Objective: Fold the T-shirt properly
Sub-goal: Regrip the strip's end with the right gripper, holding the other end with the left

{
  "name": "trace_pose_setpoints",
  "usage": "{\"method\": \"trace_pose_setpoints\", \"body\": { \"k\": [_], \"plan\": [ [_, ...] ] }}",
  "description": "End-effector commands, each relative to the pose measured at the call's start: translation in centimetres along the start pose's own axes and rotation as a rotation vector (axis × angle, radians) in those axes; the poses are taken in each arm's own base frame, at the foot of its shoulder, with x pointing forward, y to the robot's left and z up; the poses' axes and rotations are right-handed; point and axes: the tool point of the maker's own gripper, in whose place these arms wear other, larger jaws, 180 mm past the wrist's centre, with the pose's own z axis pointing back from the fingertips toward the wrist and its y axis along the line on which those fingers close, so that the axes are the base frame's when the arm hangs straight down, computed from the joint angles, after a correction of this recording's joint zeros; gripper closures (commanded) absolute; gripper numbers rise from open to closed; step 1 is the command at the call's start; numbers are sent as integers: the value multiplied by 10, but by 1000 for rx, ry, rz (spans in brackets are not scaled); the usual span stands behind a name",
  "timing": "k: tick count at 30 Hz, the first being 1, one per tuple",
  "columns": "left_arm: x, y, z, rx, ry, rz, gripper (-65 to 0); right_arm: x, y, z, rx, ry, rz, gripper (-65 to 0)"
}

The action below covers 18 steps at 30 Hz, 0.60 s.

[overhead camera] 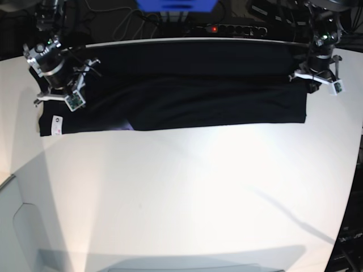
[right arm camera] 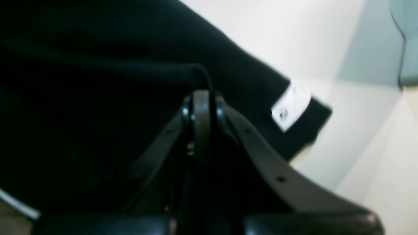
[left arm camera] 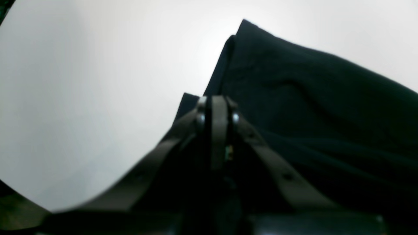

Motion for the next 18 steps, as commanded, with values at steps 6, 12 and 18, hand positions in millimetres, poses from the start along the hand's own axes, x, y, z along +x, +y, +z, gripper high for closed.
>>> {"method": "trace_pose_setpoints", "body": {
  "k": [6,12,18],
  "plan": [
    [10,3,3,5,-34,-14,0,24,-6,-11,6,-70,28,0],
    [8,4,4,6,-28,-15,0,-2,-10,-28,-1,26,46,0],
    [1,1,5,4,-18,2,0,-1,-15,-26,-17,23,51,-102]
  ]
}}
